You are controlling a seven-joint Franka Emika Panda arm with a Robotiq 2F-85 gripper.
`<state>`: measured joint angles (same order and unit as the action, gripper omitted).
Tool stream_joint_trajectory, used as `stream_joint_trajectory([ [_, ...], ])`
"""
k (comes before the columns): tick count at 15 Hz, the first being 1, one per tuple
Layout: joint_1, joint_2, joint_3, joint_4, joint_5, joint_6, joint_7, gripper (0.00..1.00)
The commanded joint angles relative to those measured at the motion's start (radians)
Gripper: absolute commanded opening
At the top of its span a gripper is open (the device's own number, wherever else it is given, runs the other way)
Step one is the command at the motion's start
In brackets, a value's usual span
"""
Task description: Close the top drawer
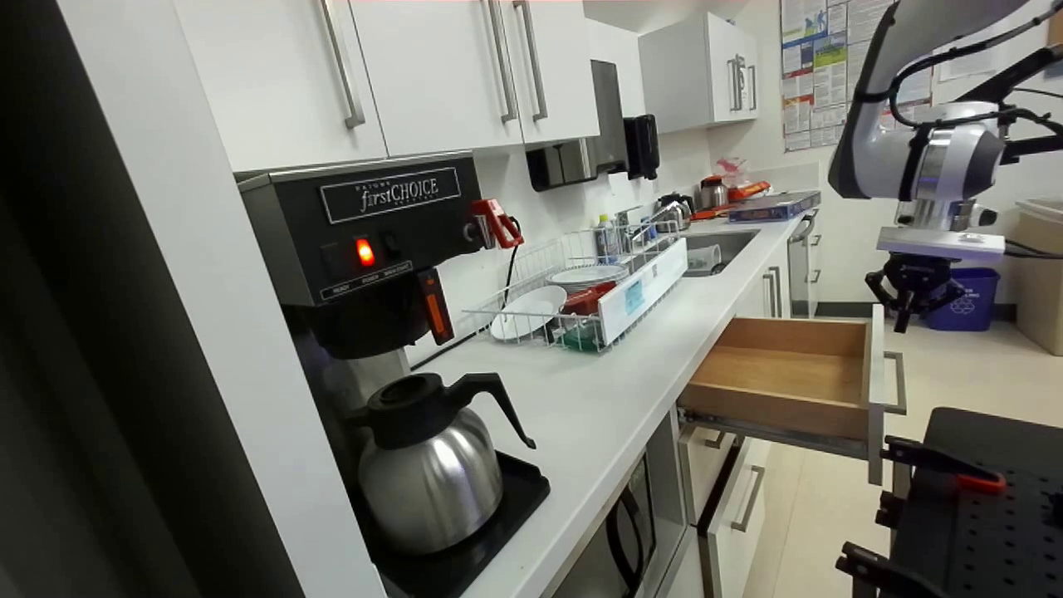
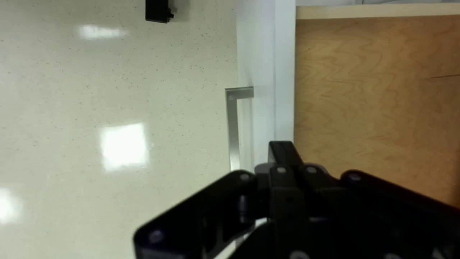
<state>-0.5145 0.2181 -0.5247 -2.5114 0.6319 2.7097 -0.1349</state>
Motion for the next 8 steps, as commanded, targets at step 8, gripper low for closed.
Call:
stream_joint_trajectory([
  [8, -0.110, 0.184, 0.064, 0.096, -0.022, 0.009, 0.071, 0.01],
])
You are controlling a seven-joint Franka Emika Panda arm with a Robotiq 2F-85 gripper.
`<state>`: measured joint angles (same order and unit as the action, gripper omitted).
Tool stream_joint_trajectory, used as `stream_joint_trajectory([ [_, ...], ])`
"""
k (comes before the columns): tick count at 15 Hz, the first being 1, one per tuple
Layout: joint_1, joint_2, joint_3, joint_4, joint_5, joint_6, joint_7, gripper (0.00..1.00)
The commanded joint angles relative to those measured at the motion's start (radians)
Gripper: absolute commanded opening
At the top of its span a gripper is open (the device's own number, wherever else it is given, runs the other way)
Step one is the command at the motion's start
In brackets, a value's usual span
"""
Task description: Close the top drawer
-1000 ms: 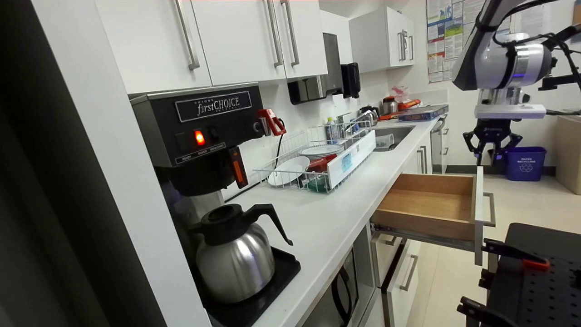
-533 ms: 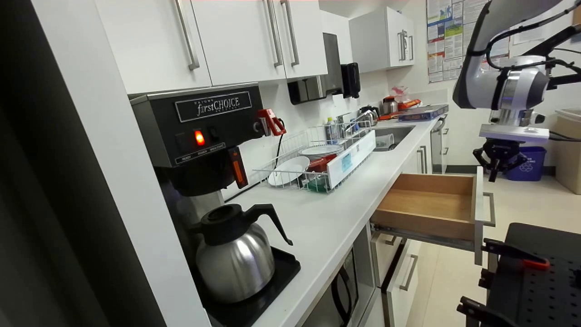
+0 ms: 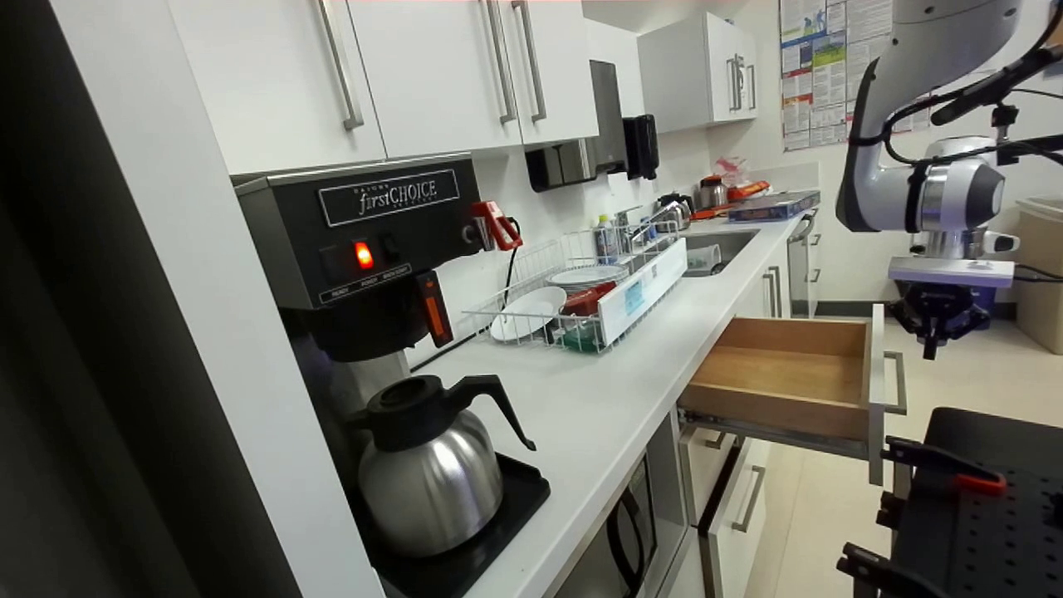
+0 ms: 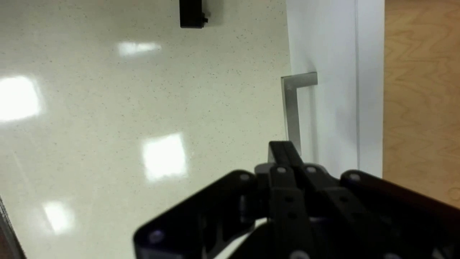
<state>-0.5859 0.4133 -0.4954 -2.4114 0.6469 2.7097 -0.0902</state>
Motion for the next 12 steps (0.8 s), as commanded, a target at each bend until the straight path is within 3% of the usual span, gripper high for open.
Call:
stream_joint_trajectory([
  [1, -0.038, -0.010, 0.036, -0.002, -0.037, 0.009, 0.026, 0.01],
  [4, -0.063, 0.016, 0.079, 0.013, -0.016, 0.011, 0.011, 0.00],
  [12, -0.175, 0.070, 0.280, 0.047, 0.133, 0.063, -0.049, 0.00],
])
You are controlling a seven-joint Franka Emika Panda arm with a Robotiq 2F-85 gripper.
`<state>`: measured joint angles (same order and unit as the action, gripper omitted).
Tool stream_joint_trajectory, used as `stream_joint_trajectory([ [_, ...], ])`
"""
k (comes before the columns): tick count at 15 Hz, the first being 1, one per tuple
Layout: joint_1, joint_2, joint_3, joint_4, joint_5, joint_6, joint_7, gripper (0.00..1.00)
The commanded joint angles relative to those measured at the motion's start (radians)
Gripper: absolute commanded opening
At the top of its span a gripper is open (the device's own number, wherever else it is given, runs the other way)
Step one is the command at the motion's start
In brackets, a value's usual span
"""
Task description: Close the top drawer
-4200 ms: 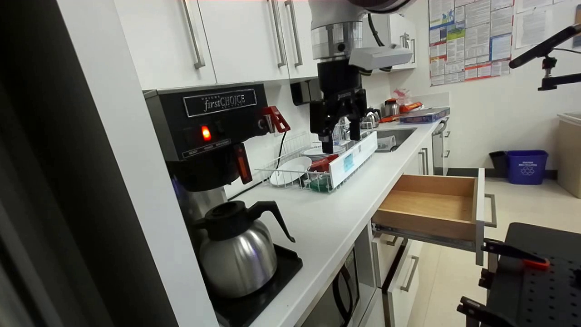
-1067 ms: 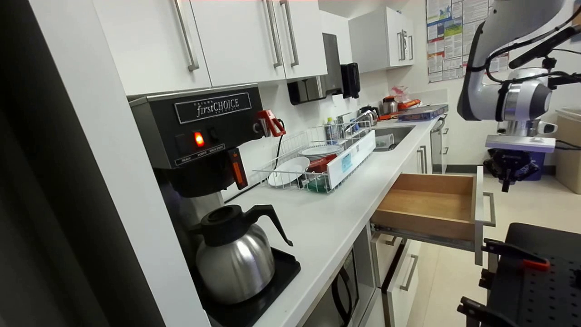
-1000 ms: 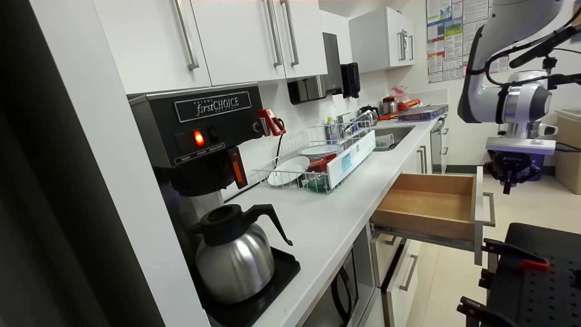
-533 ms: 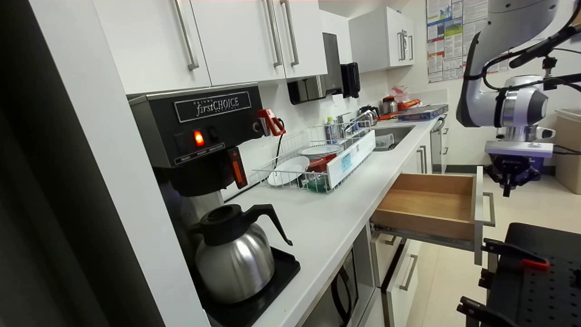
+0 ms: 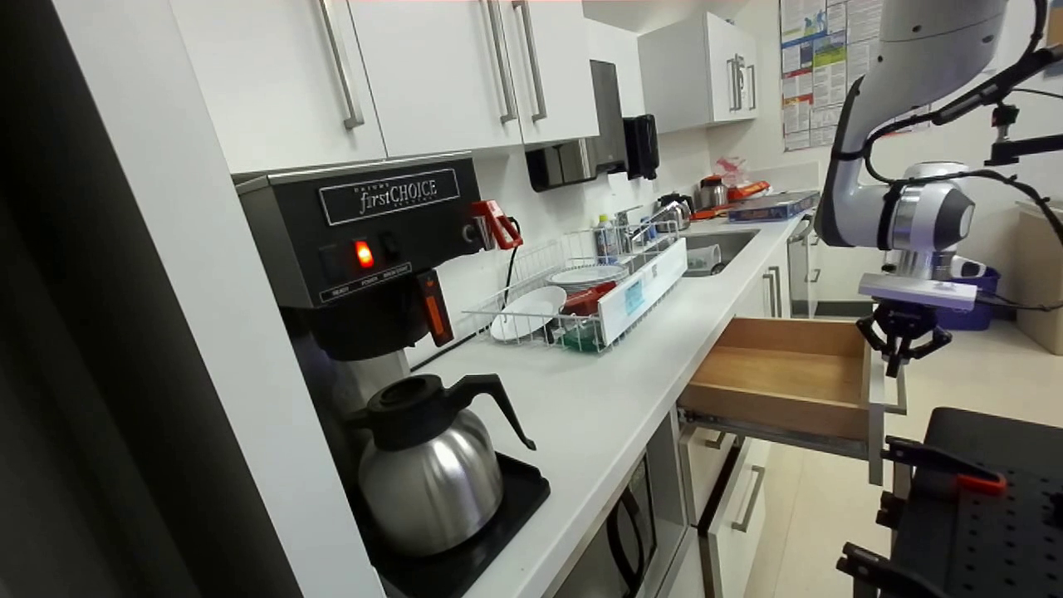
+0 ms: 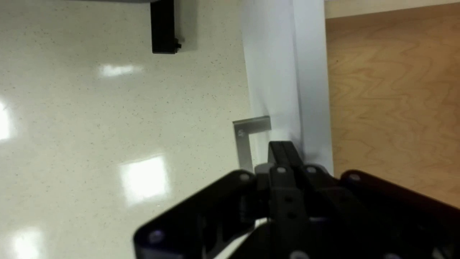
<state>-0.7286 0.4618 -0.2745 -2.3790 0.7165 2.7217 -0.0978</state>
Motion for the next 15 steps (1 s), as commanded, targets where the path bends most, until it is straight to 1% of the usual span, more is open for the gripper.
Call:
stream_joint_trajectory([
  [1, -0.036, 0.030, 0.076, 0.017, 0.079, 0.075, -0.048, 0.00],
  [3, -0.055, 0.044, 0.122, 0.024, 0.133, 0.121, -0.080, 0.00],
  [6, -0.110, 0.058, 0.219, 0.053, 0.269, 0.146, -0.157, 0.00],
  [8, -0.134, 0.072, 0.267, 0.087, 0.344, 0.117, -0.183, 0.00],
  [10, -0.143, 0.100, 0.298, 0.131, 0.386, 0.083, -0.163, 0.00],
  [12, -0.137, 0.139, 0.316, 0.179, 0.403, 0.058, -0.122, 0.00],
  [13, -0.085, 0.161, 0.275, 0.208, 0.432, 0.023, -0.110, 0.00],
  [15, -0.048, 0.212, 0.256, 0.263, 0.452, -0.027, -0.056, 0.00],
])
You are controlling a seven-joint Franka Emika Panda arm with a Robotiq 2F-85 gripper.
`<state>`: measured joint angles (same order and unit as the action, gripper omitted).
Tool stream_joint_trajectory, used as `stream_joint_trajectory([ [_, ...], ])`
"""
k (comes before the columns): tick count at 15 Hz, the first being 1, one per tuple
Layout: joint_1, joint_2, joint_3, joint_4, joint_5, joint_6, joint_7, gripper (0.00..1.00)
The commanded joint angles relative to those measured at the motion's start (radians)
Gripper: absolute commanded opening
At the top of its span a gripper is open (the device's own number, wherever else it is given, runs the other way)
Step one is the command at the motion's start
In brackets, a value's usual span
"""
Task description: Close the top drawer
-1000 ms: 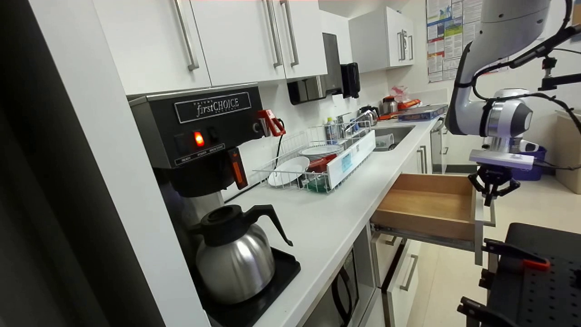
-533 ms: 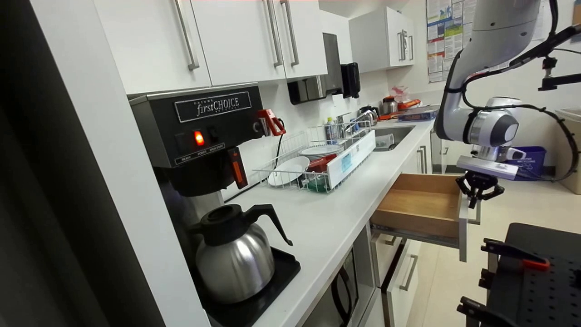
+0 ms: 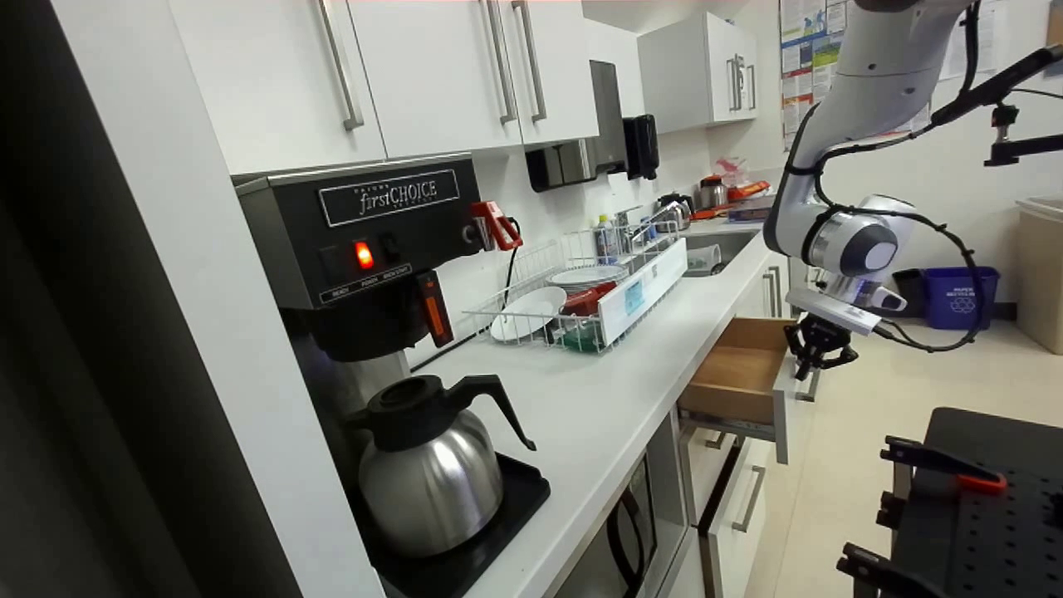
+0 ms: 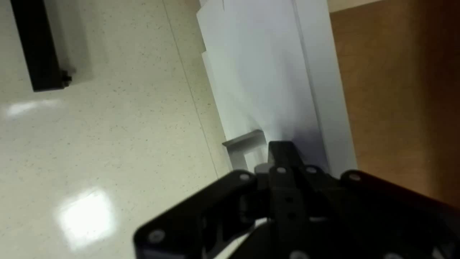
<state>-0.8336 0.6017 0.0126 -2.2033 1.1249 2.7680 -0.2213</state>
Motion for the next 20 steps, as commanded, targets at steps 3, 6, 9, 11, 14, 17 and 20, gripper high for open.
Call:
stream_joint_trajectory([
  [3, 0.089, 0.138, -0.055, 0.175, 0.084, -0.197, 0.171, 0.00],
  [6, 0.114, 0.196, -0.083, 0.270, 0.141, -0.332, 0.269, 0.00],
  [9, 0.142, 0.228, -0.097, 0.330, 0.221, -0.417, 0.306, 0.00],
  [11, 0.168, 0.232, -0.108, 0.343, 0.272, -0.431, 0.280, 0.00],
  [14, 0.208, 0.236, -0.134, 0.367, 0.302, -0.438, 0.267, 0.00],
  [17, 0.260, 0.220, -0.161, 0.343, 0.322, -0.416, 0.250, 0.00],
  [20, 0.332, 0.118, -0.225, 0.215, 0.312, -0.332, 0.125, 0.00],
])
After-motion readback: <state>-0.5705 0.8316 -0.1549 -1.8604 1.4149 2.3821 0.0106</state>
